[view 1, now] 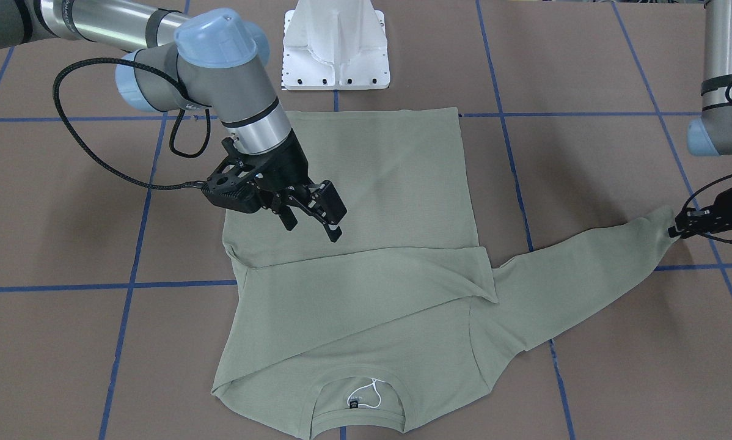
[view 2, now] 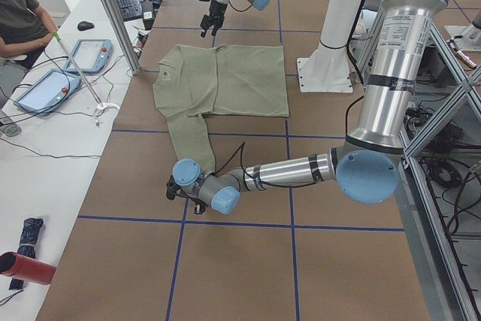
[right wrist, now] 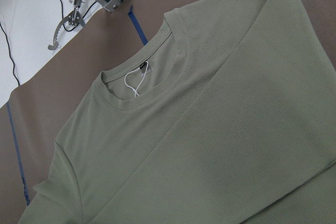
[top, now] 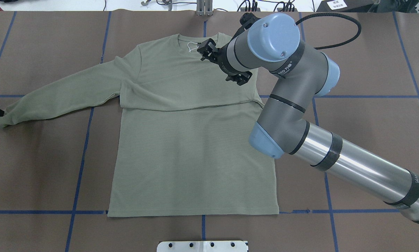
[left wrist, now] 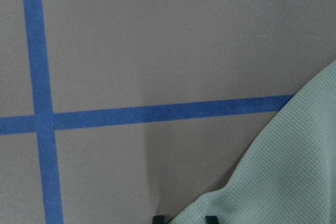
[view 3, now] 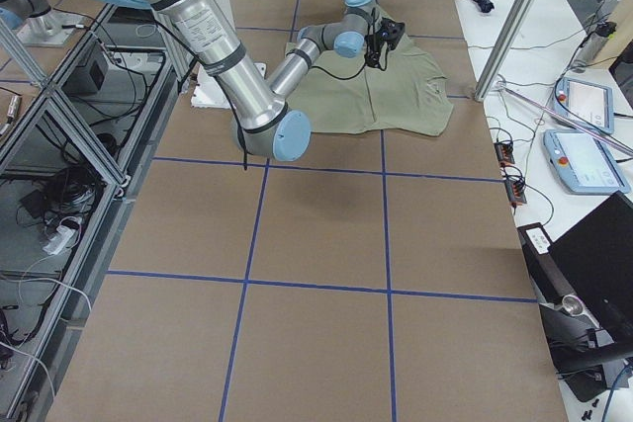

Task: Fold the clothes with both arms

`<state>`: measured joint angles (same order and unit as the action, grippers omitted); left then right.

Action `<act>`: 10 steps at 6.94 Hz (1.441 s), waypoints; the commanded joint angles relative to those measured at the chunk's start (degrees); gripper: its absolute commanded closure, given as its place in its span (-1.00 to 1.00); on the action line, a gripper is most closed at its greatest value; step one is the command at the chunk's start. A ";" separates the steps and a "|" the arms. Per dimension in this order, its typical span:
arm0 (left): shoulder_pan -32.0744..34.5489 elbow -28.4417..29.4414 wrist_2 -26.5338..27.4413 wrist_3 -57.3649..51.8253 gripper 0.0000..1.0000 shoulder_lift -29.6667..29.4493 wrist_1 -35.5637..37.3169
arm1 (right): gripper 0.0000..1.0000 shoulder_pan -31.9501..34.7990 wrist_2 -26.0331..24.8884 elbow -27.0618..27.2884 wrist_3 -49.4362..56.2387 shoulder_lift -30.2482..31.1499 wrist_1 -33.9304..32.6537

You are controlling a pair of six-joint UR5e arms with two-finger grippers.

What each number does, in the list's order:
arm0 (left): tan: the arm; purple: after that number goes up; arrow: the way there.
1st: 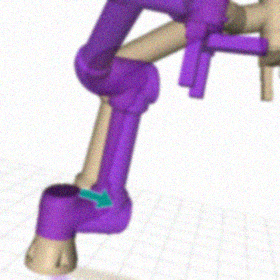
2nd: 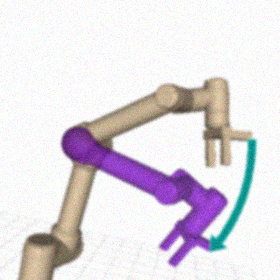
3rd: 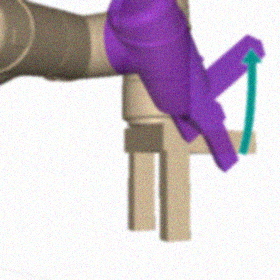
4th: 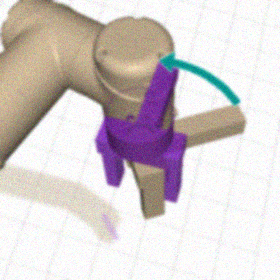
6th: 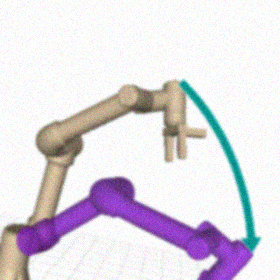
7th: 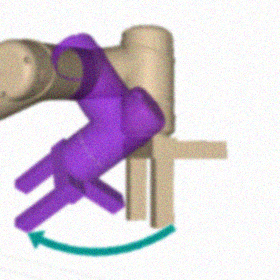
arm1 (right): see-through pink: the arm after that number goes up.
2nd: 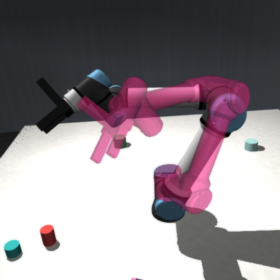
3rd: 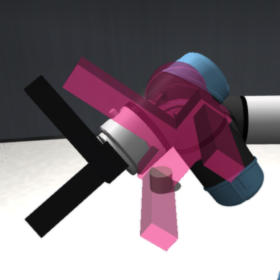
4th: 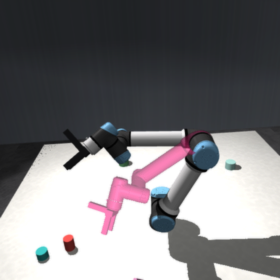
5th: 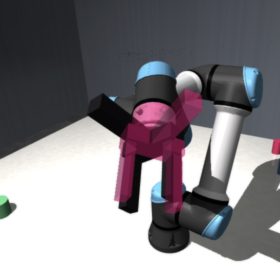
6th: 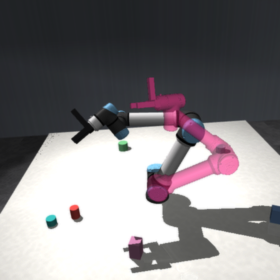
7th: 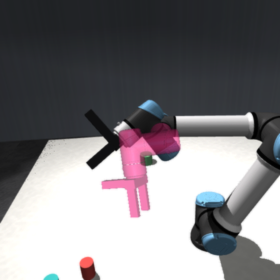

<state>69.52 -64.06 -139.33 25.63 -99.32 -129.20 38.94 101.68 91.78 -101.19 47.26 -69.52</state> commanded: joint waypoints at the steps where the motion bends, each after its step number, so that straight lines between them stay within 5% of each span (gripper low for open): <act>1: 0.09 -1.40 -0.50 0.20 1.00 0.01 0.00 | -0.98 0.00 0.10 1.11 0.03 0.29 0.00; 5: 0.09 -3.77 -2.60 0.29 1.00 0.09 0.78 | -0.99 0.09 -0.08 1.73 0.03 0.90 0.00; 6: 0.26 -7.97 -8.27 2.99 1.00 0.96 0.96 | -0.99 0.17 0.18 4.60 0.03 2.82 -0.09; 10: -1.31 -25.90 -14.83 27.12 1.00 0.37 0.44 | -0.99 1.49 0.71 11.04 0.38 9.51 -0.18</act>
<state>69.28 -85.41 -152.86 44.55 -98.05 -128.58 40.07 102.33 102.15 -100.87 55.49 -69.69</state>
